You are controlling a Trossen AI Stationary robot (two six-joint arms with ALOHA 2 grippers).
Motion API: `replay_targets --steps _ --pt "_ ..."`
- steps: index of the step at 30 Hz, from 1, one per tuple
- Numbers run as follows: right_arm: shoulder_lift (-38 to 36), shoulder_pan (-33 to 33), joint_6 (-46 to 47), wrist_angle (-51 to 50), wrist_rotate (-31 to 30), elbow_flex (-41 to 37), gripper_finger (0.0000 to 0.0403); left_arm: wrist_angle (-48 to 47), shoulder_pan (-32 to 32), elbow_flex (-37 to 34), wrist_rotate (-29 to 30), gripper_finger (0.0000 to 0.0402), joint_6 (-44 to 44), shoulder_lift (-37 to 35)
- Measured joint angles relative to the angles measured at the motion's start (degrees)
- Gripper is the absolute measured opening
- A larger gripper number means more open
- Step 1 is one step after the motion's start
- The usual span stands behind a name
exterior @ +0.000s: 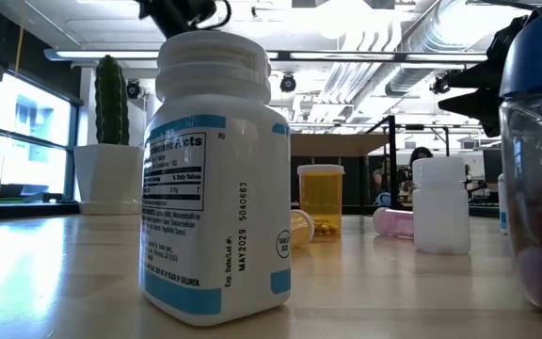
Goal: Pick and place medicine bottles onto shelf by color
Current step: Put the right white blue pill bottle on the shelf
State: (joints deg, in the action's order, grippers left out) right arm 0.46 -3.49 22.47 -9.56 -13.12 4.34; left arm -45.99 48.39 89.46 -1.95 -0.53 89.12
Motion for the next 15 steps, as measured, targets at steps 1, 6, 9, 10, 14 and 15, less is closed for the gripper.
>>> replay_targets --steps 1,6,9,10,14,15 --pt "0.01 0.01 -0.01 0.00 -0.01 0.00 0.0202 -1.62 -0.55 0.90 -0.16 0.0220 -0.17 0.00" --pt "0.01 0.00 -0.01 0.00 -0.01 0.00 0.0202 -5.44 -4.63 3.01 -1.88 0.0220 -0.22 -0.73" --pt "0.01 0.01 0.00 0.33 -0.15 -0.02 0.0202 -3.74 -7.80 3.05 -10.12 0.0220 -0.17 -2.23" --pt "0.01 0.00 -0.01 0.73 -0.24 -0.02 0.0202 -2.93 -8.93 3.07 -13.13 0.0220 -0.13 -2.76" --pt "-0.01 0.00 2.78 4.01 -0.28 -0.02 0.0202 -0.89 -12.83 3.05 -19.30 0.0220 -0.01 -4.71" --pt "-0.01 0.03 3.25 4.60 -0.76 -0.02 0.0202 -0.41 -13.66 3.06 -19.78 0.0220 -0.01 -5.25"
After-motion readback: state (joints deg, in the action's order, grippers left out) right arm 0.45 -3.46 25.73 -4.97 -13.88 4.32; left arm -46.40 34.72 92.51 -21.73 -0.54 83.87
